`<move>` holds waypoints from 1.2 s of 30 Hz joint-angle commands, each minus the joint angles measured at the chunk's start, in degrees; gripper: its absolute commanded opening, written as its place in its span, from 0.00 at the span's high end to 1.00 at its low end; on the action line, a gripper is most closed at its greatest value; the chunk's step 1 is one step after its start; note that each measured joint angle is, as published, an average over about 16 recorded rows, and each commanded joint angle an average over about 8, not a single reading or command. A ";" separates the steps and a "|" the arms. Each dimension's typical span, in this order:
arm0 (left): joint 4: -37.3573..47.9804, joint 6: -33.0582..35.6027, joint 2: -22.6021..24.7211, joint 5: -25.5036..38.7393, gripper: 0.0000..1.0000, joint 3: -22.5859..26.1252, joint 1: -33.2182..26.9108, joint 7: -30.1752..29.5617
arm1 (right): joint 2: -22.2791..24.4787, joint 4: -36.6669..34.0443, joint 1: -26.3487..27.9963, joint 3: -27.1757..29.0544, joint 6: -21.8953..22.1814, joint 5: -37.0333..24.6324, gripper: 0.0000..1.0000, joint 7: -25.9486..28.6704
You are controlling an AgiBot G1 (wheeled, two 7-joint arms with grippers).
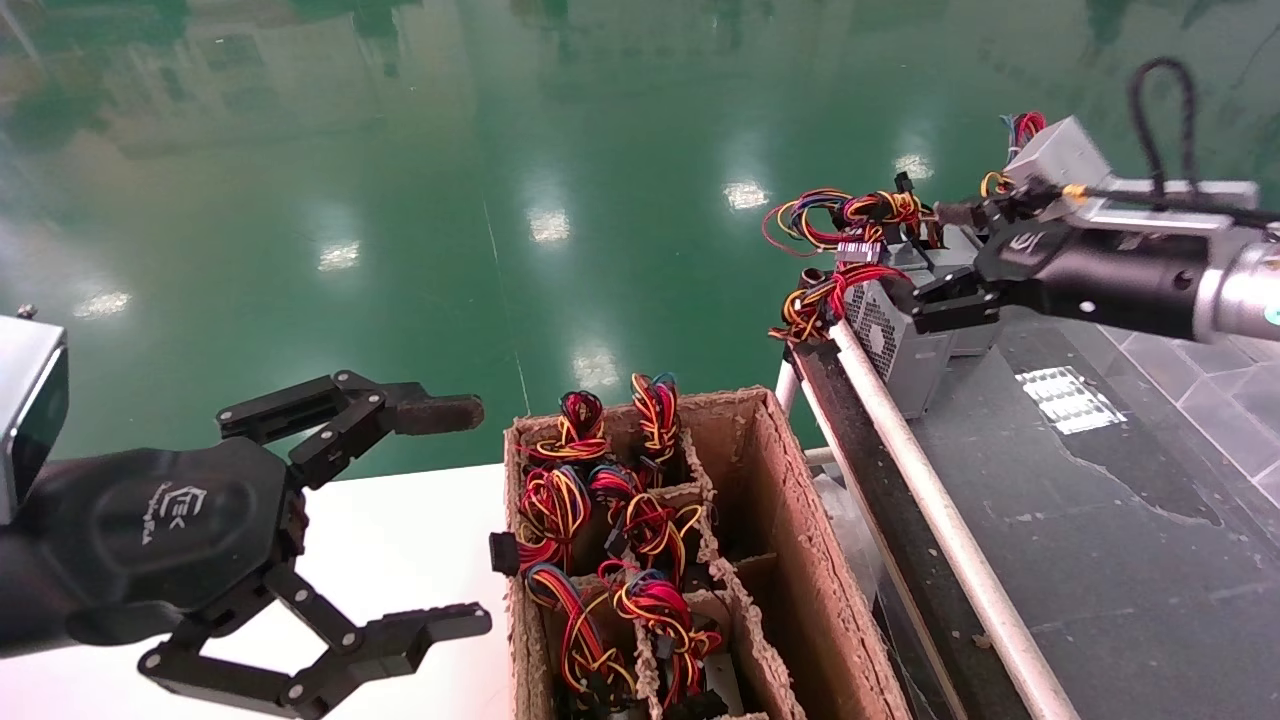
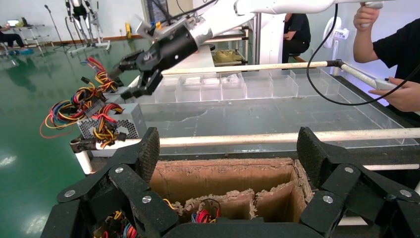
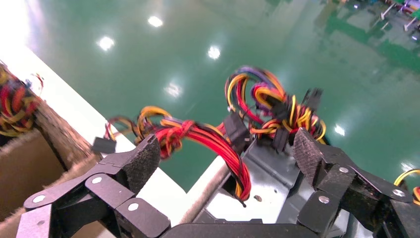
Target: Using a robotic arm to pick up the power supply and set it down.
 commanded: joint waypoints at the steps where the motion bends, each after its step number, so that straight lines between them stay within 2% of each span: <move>1: 0.00 0.00 0.00 0.00 0.00 0.00 0.00 0.00 | 0.75 0.01 0.42 0.42 -1.62 0.60 0.00 0.40; 7: 0.01 -0.01 0.00 -0.01 0.00 0.00 0.00 0.00 | 3.16 -0.13 0.35 2.82 -7.20 4.11 0.00 1.52; 12: 0.02 -0.03 -0.01 -0.01 0.00 -0.01 0.01 0.00 | 4.79 3.06 -1.67 3.99 -9.43 6.45 0.00 2.93; 36: 0.02 -0.03 -0.01 -0.02 0.00 0.00 0.00 0.01 | 11.82 32.56 -19.30 7.43 -11.49 17.30 0.00 13.83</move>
